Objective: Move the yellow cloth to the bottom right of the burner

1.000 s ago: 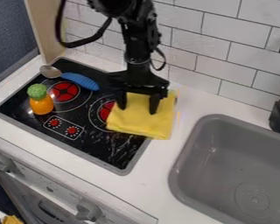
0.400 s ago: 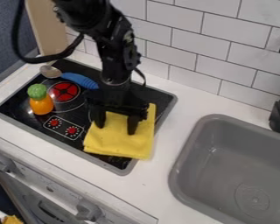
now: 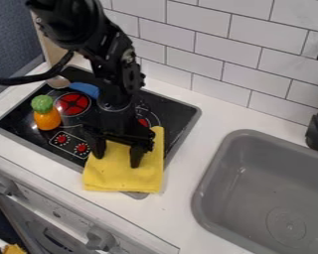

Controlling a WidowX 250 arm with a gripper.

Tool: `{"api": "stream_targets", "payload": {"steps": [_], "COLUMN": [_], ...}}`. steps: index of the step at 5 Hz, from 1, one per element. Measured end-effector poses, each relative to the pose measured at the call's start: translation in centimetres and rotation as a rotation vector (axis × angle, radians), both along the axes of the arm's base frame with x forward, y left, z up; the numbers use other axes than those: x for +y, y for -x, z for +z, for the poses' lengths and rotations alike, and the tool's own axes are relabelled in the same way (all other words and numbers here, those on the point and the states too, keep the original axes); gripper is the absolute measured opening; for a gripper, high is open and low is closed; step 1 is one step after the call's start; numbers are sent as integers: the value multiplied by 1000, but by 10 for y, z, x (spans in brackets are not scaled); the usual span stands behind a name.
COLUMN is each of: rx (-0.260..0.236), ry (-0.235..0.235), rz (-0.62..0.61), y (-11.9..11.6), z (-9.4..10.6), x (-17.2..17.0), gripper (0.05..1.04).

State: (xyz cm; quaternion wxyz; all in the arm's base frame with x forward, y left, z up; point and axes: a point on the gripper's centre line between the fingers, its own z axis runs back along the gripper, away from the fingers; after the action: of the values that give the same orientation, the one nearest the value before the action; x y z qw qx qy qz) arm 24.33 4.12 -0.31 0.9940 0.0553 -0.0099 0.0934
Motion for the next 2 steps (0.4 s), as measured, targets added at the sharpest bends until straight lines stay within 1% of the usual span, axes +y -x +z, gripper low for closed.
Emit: {"api": "stream_targets", "payload": {"steps": [1,2], "rx": [30,59], "ry": [3,43], "rz": [-15,-6], "y": [11,13], "z": [2,6], "x": [3,4], "gripper": [1001,1001]}}
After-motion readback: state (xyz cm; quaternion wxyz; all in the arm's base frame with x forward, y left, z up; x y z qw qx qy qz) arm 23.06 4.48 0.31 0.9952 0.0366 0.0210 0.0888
